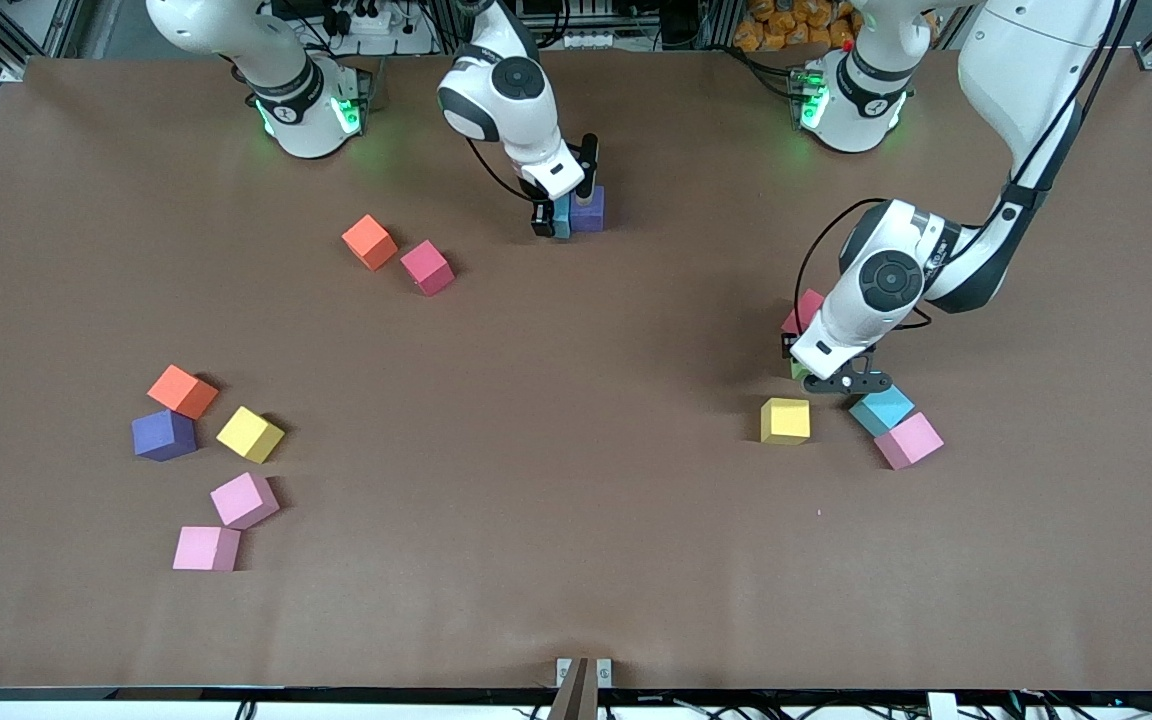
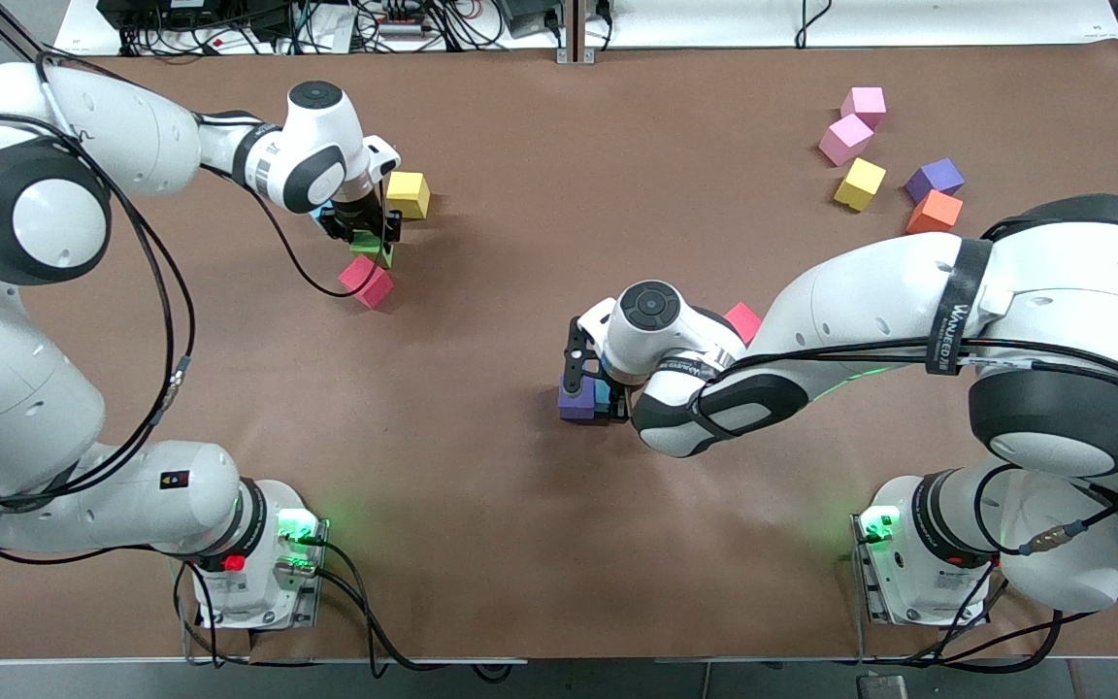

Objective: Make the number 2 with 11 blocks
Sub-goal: 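Set cyan beside blue with the right gripper while the left gripper grasps green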

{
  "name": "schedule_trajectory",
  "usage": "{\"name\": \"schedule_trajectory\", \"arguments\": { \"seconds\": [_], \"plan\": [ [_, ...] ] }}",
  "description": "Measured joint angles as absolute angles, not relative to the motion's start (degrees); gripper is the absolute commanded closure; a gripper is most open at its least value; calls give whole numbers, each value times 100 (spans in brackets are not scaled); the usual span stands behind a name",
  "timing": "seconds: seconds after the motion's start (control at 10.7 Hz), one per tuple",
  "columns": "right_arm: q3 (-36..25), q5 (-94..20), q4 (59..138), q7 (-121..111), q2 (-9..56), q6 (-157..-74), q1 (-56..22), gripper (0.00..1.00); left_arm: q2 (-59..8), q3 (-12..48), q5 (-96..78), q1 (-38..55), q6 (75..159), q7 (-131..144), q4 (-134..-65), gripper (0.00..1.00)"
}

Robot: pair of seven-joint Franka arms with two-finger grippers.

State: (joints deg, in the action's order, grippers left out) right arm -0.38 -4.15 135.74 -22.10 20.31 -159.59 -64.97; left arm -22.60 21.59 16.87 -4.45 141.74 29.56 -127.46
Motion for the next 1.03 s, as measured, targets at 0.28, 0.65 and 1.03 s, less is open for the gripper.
{"name": "schedule_trajectory", "arguments": {
  "seconds": [0.28,0.65,1.03],
  "plan": [
    [-36,-416,13640,-1735,2044,-15951,-6643,0,-1964,2164,1648,-352,14090,2951,-12627,100],
    [-40,-417,13649,-1633,2048,-15954,-6722,0,-1236,2195,1386,-146,13520,2949,-12615,100],
    [-43,-417,13648,-1633,2041,-15975,-6722,0,-831,2306,1208,-52,13008,2949,-12617,100]
  ]
}}
